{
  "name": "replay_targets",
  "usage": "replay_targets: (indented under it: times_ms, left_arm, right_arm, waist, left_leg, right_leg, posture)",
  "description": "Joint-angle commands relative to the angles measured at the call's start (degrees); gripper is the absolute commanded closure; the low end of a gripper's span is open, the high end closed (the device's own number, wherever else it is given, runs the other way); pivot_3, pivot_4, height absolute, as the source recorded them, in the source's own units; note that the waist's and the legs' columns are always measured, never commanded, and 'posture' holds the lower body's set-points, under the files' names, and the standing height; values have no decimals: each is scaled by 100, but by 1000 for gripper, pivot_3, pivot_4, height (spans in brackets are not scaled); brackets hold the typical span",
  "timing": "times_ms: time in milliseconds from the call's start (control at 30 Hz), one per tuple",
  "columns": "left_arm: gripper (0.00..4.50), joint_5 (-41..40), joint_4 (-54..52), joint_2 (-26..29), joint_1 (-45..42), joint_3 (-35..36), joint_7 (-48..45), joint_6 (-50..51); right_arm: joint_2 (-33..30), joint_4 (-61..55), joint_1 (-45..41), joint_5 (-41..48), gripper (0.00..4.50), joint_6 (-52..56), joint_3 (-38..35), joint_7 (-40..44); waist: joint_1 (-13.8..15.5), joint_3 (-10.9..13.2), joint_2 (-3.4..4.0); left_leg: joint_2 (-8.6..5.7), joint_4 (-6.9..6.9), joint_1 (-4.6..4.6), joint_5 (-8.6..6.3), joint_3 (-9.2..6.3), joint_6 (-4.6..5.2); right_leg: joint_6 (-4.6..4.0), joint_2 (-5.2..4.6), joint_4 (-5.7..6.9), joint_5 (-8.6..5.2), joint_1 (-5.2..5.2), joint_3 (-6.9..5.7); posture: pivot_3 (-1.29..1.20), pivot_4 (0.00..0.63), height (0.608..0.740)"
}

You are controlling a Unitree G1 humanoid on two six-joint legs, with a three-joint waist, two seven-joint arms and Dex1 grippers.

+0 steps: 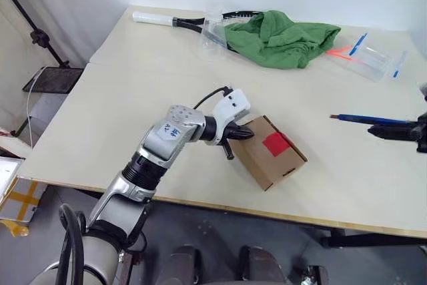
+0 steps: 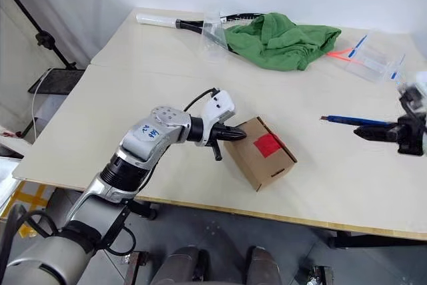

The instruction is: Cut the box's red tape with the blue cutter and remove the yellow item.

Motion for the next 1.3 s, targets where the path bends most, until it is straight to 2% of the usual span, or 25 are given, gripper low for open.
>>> replay_targets:
  times_ms: [33,100,167,267,400,533,633,767,867,933,967,1133,1233,1300]
  left_arm:
    - [4500,-307,-247,46,-97,420,-285,-284]
    - [4500,-539,-300,90,-176,701,-396,-211]
    - [4500,-831,-409,249,-240,961,-600,46]
    - [4500,-1072,-589,470,-232,1119,-794,302]
    - [4500,-1521,-1405,1503,362,1115,-1422,944]
    - [4500,-1668,-1964,1903,850,864,-1428,1266]
    - [4500,-1575,-2157,1843,1153,730,-1133,1337]
    - [4500,-1415,-2152,1607,1311,582,-742,1232]
    - [4500,-1057,-1742,976,1357,596,94,980]
    - [4500,-833,-1588,825,1363,566,343,743]
    - [4500,-786,-1540,747,1363,606,447,693]
    - [4500,-668,-1320,513,1366,643,747,573]
    - [4500,-628,-1298,440,1367,710,878,544]
    - [4500,-633,-1305,445,1349,770,899,547]
  right_arm:
    - [803,280,471,-57,4373,-638,-488,-318]
    - [1199,637,595,-167,4373,-1012,-559,-494]
    - [1393,1104,492,-232,3634,-1158,-588,-713]
    - [1426,1371,430,-271,2844,-1253,-558,-846]
    - [989,957,559,-316,1468,-1297,-583,-640]
    - [466,227,514,-306,85,-1148,-214,-405]
    - [206,-385,165,-398,85,-1131,463,-309]
    - [369,-174,-751,-776,85,-1271,1339,-526]
    - [947,316,-2104,-1706,654,-1673,3059,-293]
    - [1233,770,-2659,-2148,1460,-1761,3654,-217]
    - [1312,984,-2823,-2353,1681,-1883,3891,-148]
    - [1578,1227,-3206,-2529,3415,-1997,4303,362]
    - [1568,666,-3142,-2329,4486,-1670,4340,733]
    - [1542,334,-3078,-2232,4486,-1453,4302,870]
  waist:
    - [-13,1,5]
    - [-31,6,13]
    - [-66,10,40]
    - [-84,12,48]
    - [-136,14,70]
    - [-93,17,87]
    - [-86,17,87]
    - [-81,27,69]
    - [-92,27,68]
    - [-103,28,66]
    - [-101,28,66]
    - [-56,28,67]
    - [-70,28,66]
    - [-81,28,66]
  left_leg:
    - [2,-1,0,0,-1,-1]
    - [0,-3,1,0,3,-1]
    - [-6,-2,1,2,6,3]
    - [-5,-2,4,4,6,6]
    - [-1,-8,9,3,8,5]
    - [-3,-9,11,4,8,6]
    - [-5,-6,12,4,8,6]
    - [-3,-5,11,4,4,5]
    - [-9,-5,8,3,5,5]
    - [-9,-3,6,4,6,6]
    - [-6,-4,1,4,3,5]
    - [-22,-12,-27,3,-2,7]
    - [-33,-11,-28,-4,-3,18]
    - [-31,-11,-28,-4,-3,19]
  right_leg:
    - [0,2,1,0,0,-3]
    - [0,2,1,0,-2,0]
    - [2,-2,1,1,-2,3]
    - [4,-1,2,2,-2,5]
    - [4,2,1,2,-2,9]
    - [4,1,-1,2,-1,15]
    - [6,1,-2,3,1,21]
    - [6,2,-6,3,3,18]
    - [7,-1,-11,4,2,20]
    - [12,1,-10,6,-2,19]
    - [12,4,-9,6,-6,15]
    - [12,-6,-5,6,-37,9]
    - [18,-13,-4,10,-37,9]
    - [18,-12,-5,10,-37,9]
  posture:
    - [0,150,740]
    - [0,150,740]
    - [0,150,740]
    - [0,150,740]
    - [0,150,740]
    - [0,150,740]
    - [0,150,740]
    - [0,150,740]
    - [0,150,740]
    - [0,150,740]
    - [0,150,740]
    - [0,150,740]
    - [0,150,740]
    - [0,150,740]
